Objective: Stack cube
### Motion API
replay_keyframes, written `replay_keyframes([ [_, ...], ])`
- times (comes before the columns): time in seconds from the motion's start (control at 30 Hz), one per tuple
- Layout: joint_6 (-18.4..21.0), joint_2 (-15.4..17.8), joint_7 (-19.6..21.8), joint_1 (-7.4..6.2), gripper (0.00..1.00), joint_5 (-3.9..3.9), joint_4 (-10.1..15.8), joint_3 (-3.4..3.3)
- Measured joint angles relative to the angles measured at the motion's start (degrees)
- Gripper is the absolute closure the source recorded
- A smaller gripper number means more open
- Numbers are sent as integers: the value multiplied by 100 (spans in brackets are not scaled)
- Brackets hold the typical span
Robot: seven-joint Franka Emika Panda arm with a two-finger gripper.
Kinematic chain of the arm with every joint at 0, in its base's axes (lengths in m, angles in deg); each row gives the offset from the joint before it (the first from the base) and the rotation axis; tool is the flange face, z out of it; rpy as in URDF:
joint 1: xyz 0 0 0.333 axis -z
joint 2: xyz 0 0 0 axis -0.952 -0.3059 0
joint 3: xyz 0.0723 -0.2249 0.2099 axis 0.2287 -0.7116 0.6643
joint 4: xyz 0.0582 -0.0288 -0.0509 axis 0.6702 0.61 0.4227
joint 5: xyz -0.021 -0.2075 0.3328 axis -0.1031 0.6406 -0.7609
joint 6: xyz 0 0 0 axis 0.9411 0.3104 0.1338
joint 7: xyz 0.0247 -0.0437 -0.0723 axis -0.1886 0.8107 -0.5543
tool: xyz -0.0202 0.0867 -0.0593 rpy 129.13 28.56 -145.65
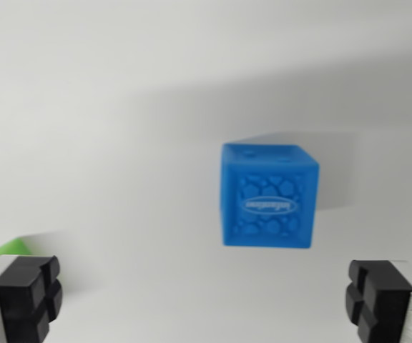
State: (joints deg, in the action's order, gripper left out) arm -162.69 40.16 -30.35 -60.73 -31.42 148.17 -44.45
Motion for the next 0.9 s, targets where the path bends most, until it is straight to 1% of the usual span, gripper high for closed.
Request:
replay_keyframes([
  [0.13, -185, -120, -148, 108, 0, -46, 87, -35],
  [0.17, -208, -135, -166, 122, 0, -53, 97, -38],
  [0.37, -469, -328, -399, 294, 0, -149, 198, -70],
  [0.4, -487, -343, -415, 309, 0, -154, 205, -71],
  [0.47, -590, -434, -479, 354, 0, -205, 220, -69],
  [0.53, -715, -561, -521, 367, 0, -265, 217, -51],
  [0.57, -748, -599, -533, 369, 0, -280, 216, -44],
  [0.73, -1068, -993, -645, 396, 0, -451, 177, 46],
  [0.77, -1101, -1031, -660, 403, 0, -468, 172, 57],
  [0.9, -1315, -1291, -746, 467, 0, -580, 121, 135],
])
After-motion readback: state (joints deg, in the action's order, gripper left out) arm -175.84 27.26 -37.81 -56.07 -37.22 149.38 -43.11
